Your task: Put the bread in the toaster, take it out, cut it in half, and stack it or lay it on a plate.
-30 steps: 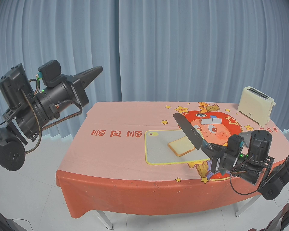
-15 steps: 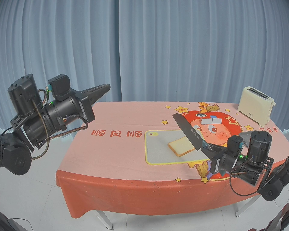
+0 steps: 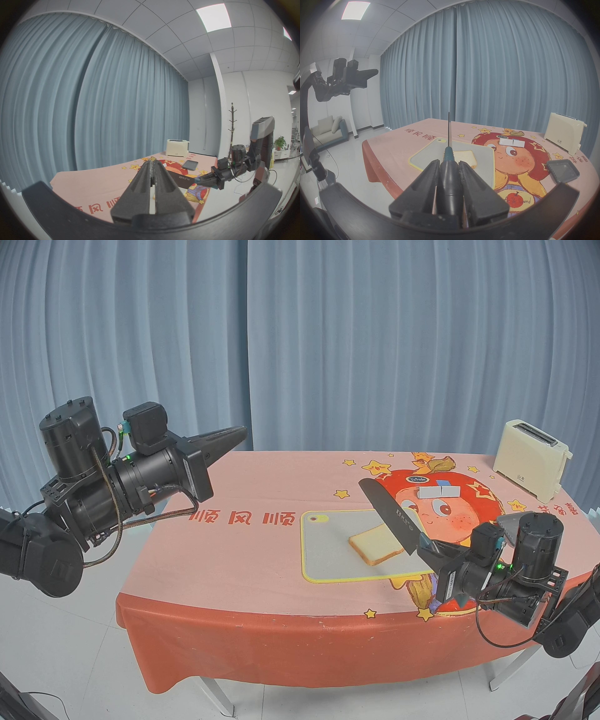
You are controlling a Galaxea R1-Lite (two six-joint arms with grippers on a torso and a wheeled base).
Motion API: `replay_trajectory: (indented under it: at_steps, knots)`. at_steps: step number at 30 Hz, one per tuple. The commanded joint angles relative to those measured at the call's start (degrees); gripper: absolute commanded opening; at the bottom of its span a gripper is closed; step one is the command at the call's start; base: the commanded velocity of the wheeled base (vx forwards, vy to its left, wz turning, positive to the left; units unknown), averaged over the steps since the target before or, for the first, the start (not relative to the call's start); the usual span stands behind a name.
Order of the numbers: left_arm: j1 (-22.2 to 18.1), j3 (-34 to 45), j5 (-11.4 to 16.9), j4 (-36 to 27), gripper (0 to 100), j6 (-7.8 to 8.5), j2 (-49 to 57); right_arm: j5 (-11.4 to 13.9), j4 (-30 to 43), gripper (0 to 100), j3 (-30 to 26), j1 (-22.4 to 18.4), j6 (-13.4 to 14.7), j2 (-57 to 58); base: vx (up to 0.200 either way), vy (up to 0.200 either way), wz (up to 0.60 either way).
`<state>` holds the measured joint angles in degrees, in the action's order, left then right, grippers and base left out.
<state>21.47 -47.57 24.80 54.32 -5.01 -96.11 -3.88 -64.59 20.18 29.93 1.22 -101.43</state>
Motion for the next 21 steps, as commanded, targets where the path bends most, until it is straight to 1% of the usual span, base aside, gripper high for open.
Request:
replay_trajectory:
  at_steps: [1, 3, 6, 7, 8, 10, 11, 18, 21]
  knots:
    - [-0.29, 0.90, 2.80, -0.36, 0, 0.35, -0.13, 0.01, -0.01, 0, -0.14, 0.04, 0.01, -0.26, 0.000, 0.000, 0.00]
    - [-0.37, 1.07, 3.51, -0.36, 0, 1.06, -0.22, 0.01, -0.01, 0, -0.31, 0.04, 0.01, -0.53, 0.000, 0.000, 0.00]
    - [-0.55, 1.60, 4.91, -0.44, 0, 3.43, -0.39, 0.01, 0.07, 0, -0.49, 0.04, 0.01, -0.62, 0.000, 0.000, 0.00]
    - [-0.90, 1.69, 5.79, -0.44, 0, 4.13, -0.48, 0.01, -0.01, 0, -0.49, 0.04, 0.01, -0.62, 0.000, 0.000, 0.00]
    - [-1.25, 1.60, 6.49, -0.53, 0, 4.40, -0.66, 0.01, 0.07, 0, -0.58, 0.04, 0.01, -0.62, 0.000, 0.000, 0.00]
    - [-1.60, 1.16, 7.90, -0.53, 0, 4.40, -1.27, 0.01, 0.07, 0, -0.66, 0.04, 0.01, -1.14, 0.000, 0.000, 0.00]
    - [-1.60, 0.90, 8.16, -0.53, 0, 4.48, -1.54, -0.08, -0.01, 0, -0.75, 0.13, 0.01, -1.32, 0.000, 0.000, 0.00]
    - [-1.16, -0.77, 8.25, -0.53, 0, 4.48, -5.32, -0.08, -0.01, 0, -0.93, -0.05, 0.01, -1.23, 0.000, 0.000, 0.00]
    - [-0.99, -5.87, 8.25, -1.24, 0, 4.57, -9.53, -0.08, -0.01, 0, -1.02, -0.05, 0.10, -1.32, 0.000, 0.000, 0.00]
